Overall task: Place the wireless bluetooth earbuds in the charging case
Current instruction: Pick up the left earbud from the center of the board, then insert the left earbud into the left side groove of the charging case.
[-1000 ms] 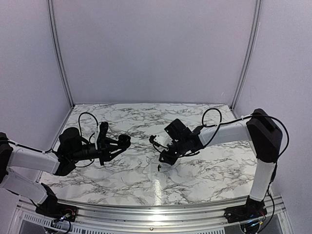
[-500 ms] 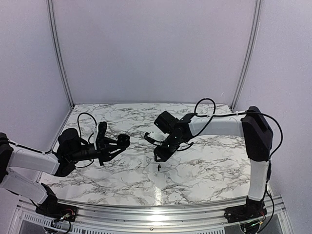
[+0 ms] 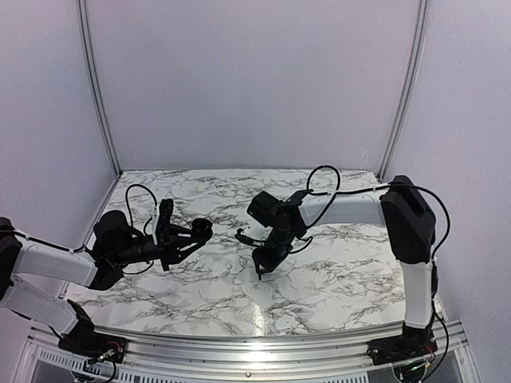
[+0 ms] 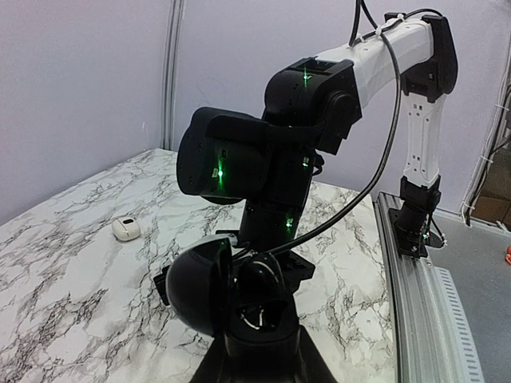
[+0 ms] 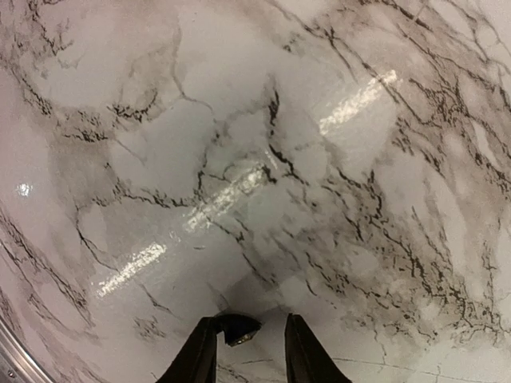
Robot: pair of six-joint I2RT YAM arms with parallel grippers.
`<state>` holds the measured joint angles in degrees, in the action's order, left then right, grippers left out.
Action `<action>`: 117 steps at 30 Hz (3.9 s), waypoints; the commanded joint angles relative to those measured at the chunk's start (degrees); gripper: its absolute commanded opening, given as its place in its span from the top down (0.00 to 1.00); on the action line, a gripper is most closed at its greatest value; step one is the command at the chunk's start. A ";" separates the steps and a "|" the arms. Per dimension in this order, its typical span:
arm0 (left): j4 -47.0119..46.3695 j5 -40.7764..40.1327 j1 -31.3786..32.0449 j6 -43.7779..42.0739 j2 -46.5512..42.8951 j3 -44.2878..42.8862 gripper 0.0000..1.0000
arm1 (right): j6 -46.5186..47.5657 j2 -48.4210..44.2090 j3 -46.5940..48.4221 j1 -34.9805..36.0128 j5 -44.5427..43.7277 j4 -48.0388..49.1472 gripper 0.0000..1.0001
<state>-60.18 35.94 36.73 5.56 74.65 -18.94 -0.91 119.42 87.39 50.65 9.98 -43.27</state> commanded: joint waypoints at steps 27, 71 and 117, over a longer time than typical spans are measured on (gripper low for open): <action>-3.01 0.53 -0.61 0.50 0.28 0.75 1.00 | 1.99 1.74 2.55 2.15 2.45 -1.69 0.97; -12.50 24.39 2.29 3.70 7.20 -7.57 1.00 | 31.55 -43.47 -20.81 17.49 -11.89 46.38 0.98; -9.78 -1.11 5.62 7.00 7.56 -10.37 1.00 | 42.91 -31.33 -15.58 25.11 -45.08 54.12 0.98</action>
<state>-71.29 37.39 41.78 14.00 83.09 -29.08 41.21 86.32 68.36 75.35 -32.01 8.93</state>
